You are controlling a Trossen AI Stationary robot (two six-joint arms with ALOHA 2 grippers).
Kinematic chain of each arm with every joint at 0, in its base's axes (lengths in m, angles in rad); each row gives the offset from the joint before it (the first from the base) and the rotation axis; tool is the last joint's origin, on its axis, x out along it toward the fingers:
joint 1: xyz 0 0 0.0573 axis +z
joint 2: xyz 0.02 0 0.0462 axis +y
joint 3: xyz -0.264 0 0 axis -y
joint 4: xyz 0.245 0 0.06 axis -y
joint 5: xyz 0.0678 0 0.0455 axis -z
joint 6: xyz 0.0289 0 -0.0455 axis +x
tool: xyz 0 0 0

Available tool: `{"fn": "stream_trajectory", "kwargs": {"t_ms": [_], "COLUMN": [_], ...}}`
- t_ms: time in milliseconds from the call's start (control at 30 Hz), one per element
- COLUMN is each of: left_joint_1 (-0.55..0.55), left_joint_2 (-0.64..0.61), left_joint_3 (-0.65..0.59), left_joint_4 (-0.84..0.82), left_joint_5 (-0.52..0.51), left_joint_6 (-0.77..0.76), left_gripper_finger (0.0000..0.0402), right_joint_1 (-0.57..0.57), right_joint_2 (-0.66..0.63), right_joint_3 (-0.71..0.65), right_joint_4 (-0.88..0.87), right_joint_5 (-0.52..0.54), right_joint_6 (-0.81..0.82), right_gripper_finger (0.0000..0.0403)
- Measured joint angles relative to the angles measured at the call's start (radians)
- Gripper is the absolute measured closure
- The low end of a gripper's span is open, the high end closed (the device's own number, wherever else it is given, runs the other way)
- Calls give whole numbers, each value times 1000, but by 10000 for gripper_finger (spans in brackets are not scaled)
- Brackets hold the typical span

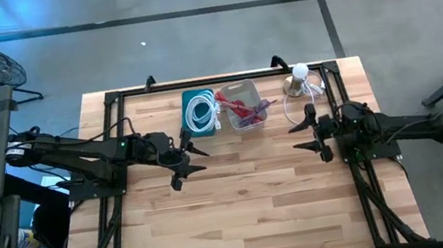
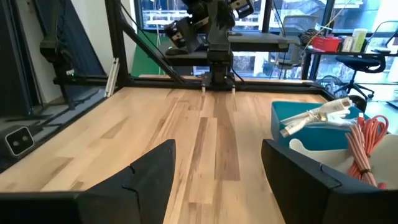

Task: Pick & Place USB Port
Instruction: Return to Home Position

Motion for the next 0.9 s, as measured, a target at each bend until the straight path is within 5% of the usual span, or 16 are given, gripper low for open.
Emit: {"fn": "stream_trajectory", "kwargs": {"t_ms": [900], "left_joint_1": [0], "left_joint_2": [0], "left_joint_3": [0], "left_joint_4": [23], "left_joint_5": [-1], "left_joint_6": [-15], "left_gripper_finger": [220], "right_joint_1": [0], "right_joint_2": [1], "right_joint_3": [-2], "right_joint_4": [-197], "right_joint_5": [170], "right_joint_6": [-34], "right_gripper_finger": [171]}}
